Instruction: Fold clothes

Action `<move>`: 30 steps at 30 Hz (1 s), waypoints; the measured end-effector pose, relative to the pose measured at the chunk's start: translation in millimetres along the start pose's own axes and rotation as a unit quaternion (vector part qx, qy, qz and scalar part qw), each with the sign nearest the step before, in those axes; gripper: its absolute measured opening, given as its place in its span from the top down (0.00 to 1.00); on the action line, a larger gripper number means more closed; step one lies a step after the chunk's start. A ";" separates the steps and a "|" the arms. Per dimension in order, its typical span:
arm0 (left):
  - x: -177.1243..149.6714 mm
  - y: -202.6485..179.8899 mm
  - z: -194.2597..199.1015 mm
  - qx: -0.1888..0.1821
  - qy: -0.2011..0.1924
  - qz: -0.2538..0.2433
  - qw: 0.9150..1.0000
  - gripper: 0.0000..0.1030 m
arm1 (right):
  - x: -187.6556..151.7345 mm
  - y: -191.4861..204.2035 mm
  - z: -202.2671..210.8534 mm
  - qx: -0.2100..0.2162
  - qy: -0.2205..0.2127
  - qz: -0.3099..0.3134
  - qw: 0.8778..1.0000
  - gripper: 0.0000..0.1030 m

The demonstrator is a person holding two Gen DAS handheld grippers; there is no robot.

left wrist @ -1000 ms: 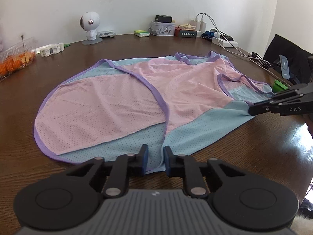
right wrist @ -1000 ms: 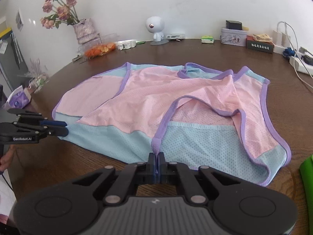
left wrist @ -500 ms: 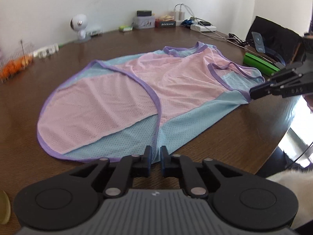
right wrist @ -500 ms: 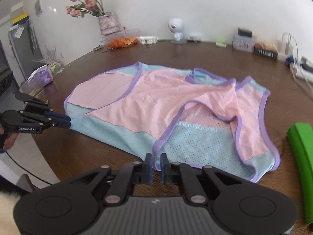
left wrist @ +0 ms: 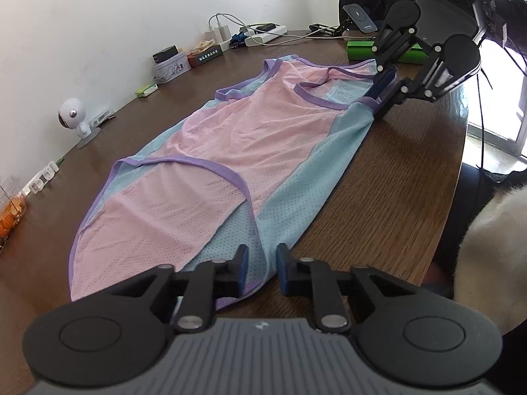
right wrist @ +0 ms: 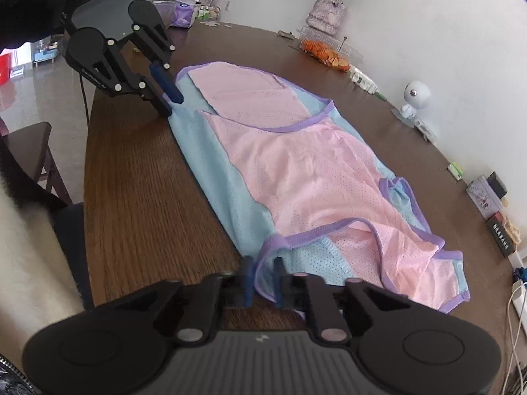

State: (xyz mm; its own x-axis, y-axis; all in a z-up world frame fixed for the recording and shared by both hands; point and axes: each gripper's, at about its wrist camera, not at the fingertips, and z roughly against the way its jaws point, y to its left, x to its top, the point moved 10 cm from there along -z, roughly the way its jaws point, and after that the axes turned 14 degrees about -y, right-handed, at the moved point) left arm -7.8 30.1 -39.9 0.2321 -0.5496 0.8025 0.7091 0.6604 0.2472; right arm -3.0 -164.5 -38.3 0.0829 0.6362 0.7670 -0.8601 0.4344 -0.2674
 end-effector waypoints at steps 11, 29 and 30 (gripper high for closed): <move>56.7 74.3 -7.9 0.060 -0.060 0.096 0.992 0.98 | 45.3 -73.9 -3.0 0.018 -0.052 -0.052 0.997 0.99; -29.7 144.1 0.8 0.229 0.011 0.306 0.924 0.47 | -25.1 -107.1 40.4 -0.047 -0.027 -0.179 0.982 0.45; -32.4 142.9 -0.1 0.229 0.012 0.308 0.923 0.47 | -28.2 -106.5 38.8 -0.048 -0.026 -0.179 0.982 0.48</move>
State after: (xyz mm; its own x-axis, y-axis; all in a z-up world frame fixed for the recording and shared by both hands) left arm 86.1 142.2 -30.7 0.5157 -0.0044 0.8568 0.0833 0.9955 -0.0450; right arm 66.8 -253.5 -8.9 0.3426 0.3997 0.8502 -0.7297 0.6833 -0.0271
